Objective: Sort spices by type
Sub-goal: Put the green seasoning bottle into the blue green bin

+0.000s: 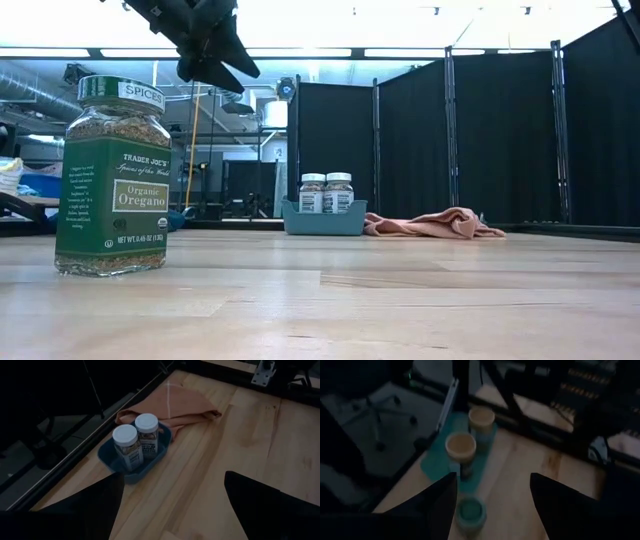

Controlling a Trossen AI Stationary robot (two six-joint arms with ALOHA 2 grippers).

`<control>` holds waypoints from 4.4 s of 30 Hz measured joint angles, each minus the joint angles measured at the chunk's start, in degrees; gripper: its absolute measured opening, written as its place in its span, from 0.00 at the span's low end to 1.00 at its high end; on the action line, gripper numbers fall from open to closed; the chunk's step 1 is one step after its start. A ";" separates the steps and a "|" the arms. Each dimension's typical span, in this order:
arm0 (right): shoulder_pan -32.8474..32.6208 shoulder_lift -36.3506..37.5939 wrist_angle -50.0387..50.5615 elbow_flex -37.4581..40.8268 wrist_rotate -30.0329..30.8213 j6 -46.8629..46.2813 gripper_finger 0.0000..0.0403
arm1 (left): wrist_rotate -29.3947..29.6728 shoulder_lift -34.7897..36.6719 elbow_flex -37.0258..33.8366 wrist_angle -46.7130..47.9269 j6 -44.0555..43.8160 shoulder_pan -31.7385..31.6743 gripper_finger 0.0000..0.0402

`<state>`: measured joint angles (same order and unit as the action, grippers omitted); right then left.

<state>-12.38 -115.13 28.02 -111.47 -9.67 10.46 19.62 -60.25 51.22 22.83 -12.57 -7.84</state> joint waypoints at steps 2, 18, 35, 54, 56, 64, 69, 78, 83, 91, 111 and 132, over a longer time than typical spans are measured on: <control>-0.62 0.00 -5.45 2.27 1.31 -1.34 0.64 | 0.00 0.02 0.00 -0.15 -0.10 0.00 0.87; -3.52 -0.07 -22.80 13.79 17.24 -8.83 0.65 | -3.23 -0.23 0.00 -0.12 0.14 0.02 0.87; -5.30 -7.73 -23.72 10.49 20.72 -12.02 0.75 | -3.28 -0.22 0.00 -0.01 0.10 0.02 0.87; -5.90 -13.13 -22.95 10.33 17.07 -18.47 0.76 | -3.39 -0.23 0.00 -0.10 0.08 0.02 0.87; -5.88 -13.28 -22.37 10.33 17.06 -18.47 0.76 | -3.39 -0.22 0.00 -0.22 0.08 0.02 0.87; -5.62 -14.13 -19.59 10.31 17.06 -18.45 0.75 | -3.39 -0.22 0.00 -0.17 0.08 0.02 0.87; -5.59 -14.95 -18.66 10.33 15.95 -19.85 0.76 | -3.39 -0.23 0.00 -0.13 0.08 0.02 0.87; -5.20 -14.95 -17.22 10.35 15.54 -21.12 0.75 | -3.38 -0.22 0.00 -0.15 0.08 0.02 0.87; -4.96 -14.95 -17.21 10.35 15.58 -21.38 0.71 | -3.38 -0.23 0.00 -0.15 0.07 0.02 0.87; -4.65 -14.91 -17.32 10.35 16.08 -22.98 0.57 | -3.37 -0.24 0.00 -0.15 0.05 0.02 0.87; -4.83 -12.78 -11.61 10.34 17.76 -31.46 0.51 | -3.37 -0.22 0.00 -0.10 0.07 0.02 0.87; -6.54 2.92 4.51 10.37 29.66 -33.41 0.51 | -4.36 -0.22 0.00 -0.15 0.27 0.02 0.87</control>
<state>-18.92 -112.21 32.53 -101.10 19.99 -22.95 15.25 -60.47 51.22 22.68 -12.29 -7.81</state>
